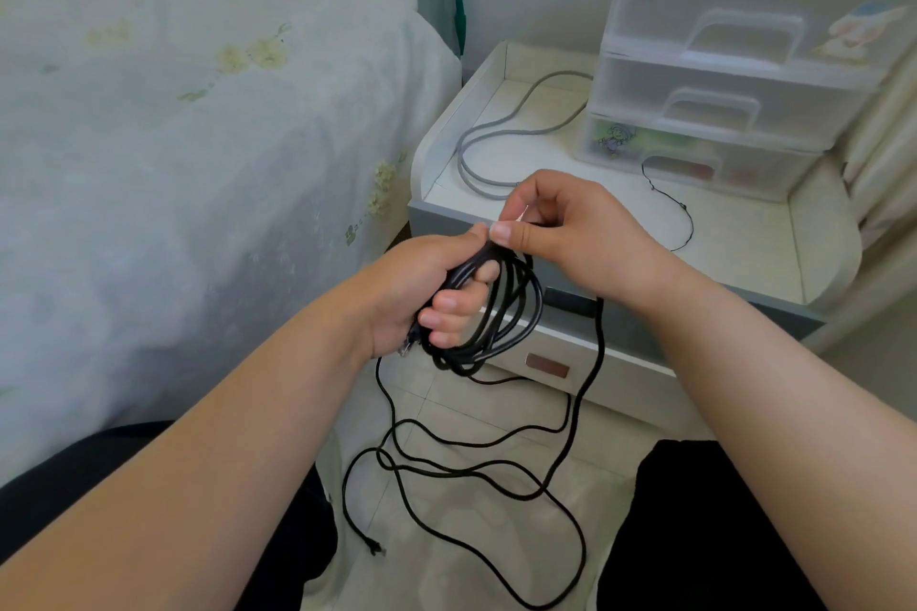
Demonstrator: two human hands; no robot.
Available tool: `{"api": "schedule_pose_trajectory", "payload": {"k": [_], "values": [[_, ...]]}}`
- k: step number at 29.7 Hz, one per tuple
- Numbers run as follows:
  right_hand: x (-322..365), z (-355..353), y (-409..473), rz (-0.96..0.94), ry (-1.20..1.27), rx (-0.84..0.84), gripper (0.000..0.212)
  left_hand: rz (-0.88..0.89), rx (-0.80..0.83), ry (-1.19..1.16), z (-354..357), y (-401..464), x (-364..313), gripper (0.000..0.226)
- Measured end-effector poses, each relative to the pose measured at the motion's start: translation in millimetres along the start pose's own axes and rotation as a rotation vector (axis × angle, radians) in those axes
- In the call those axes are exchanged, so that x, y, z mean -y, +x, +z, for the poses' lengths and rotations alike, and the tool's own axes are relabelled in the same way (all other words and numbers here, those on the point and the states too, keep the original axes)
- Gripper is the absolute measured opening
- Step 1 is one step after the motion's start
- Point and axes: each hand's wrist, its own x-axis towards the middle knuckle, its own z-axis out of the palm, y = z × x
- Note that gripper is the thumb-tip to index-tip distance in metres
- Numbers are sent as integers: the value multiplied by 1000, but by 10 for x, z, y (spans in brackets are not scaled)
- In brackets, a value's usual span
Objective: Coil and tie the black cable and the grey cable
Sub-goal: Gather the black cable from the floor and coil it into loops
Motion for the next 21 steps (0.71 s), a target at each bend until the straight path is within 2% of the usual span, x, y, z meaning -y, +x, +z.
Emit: {"api": "schedule_pose_trajectory", "payload": {"k": [3, 6, 9, 13, 17, 21], "values": [[-15, -18, 16, 6, -14, -15, 13, 2, 44, 17, 31, -34, -2, 52], [-16, -35, 31, 12, -5, -20, 13, 72, 80, 48, 30, -60, 0, 44], [-35, -69, 47, 18, -9, -5, 13, 112, 61, -5, 39, -100, -7, 37], [-75, -124, 46, 28, 4, -19, 22, 188, 15, -52, 33, -136, -23, 42], [-105, -65, 21, -15, 11, -14, 29, 183, 69, -201, -15, -157, -51, 45], [-111, 15, -18, -79, -145, -60, 29, 161, 24, -273, -22, -162, -55, 49]]}}
